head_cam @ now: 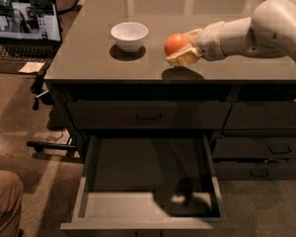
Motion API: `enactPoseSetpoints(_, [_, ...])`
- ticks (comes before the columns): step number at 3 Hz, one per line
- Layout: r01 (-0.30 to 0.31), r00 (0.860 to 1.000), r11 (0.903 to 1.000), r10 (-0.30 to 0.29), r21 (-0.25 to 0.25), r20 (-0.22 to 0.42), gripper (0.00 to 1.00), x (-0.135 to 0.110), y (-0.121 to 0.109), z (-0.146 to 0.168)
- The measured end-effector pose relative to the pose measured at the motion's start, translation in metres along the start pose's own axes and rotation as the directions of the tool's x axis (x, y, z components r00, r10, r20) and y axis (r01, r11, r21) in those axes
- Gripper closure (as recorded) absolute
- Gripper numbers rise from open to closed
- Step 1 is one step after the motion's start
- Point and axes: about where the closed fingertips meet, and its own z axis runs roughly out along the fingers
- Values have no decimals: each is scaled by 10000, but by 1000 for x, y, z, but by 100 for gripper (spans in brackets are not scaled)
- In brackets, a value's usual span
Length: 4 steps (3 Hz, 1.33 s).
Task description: Pick orange from middle drawer and place on counter
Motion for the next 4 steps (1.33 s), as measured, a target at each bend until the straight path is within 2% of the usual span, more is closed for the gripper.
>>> enactPoseSetpoints(1, [-948, 9950, 9954, 951, 123, -303, 100, 12, -6, 24])
enactPoseSetpoints(2, [-1719, 9839, 9843, 1736, 398, -434, 82, 28, -14, 30])
enactPoseSetpoints(3, [-2168, 9745, 9748, 2193, 519, -476, 58, 41, -17, 31])
enactPoseSetpoints(4, [-2163, 9753, 9747, 2184, 572, -336, 36, 43, -17, 28])
